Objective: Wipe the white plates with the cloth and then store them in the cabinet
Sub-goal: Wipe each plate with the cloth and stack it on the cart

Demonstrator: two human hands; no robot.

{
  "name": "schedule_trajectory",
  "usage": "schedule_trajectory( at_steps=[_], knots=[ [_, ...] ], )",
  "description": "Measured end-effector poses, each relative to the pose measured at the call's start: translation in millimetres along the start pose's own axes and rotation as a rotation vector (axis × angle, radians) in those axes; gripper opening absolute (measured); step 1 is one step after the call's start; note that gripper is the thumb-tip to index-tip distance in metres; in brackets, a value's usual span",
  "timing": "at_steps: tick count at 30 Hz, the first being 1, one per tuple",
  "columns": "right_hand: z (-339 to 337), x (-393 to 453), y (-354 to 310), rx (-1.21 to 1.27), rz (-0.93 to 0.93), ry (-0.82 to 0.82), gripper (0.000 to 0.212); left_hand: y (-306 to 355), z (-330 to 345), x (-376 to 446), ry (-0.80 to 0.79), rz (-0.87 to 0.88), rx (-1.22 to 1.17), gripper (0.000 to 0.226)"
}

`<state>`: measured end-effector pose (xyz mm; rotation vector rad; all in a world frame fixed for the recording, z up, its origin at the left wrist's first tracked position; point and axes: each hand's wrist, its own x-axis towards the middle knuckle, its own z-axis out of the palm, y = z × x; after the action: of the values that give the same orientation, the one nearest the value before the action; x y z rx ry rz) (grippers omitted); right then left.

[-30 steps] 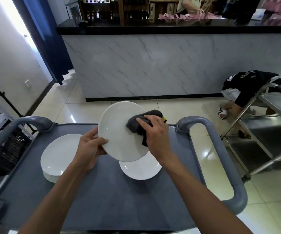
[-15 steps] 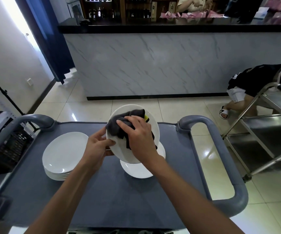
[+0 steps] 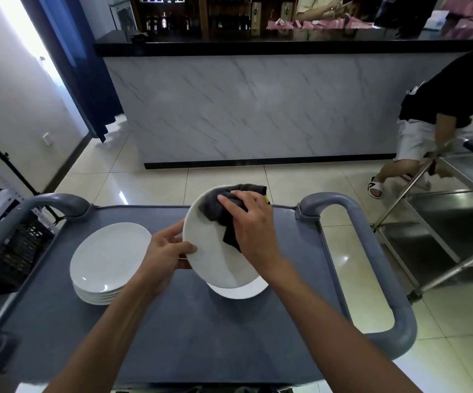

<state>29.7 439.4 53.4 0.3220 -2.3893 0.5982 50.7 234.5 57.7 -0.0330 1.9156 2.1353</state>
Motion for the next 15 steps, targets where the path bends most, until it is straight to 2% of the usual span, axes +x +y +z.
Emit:
schedule_trajectory(
  at_steps=[8, 15],
  knots=[
    [-12, 8, 1, 0.023, 0.08, 0.048, 0.04, -1, -2, -2, -0.015, -0.004, 0.018, 0.064],
    [-20, 12, 8, 0.063, 0.067, -0.076, 0.044, -7, -12, -4, 0.002, 0.036, 0.0, 0.066]
  ],
)
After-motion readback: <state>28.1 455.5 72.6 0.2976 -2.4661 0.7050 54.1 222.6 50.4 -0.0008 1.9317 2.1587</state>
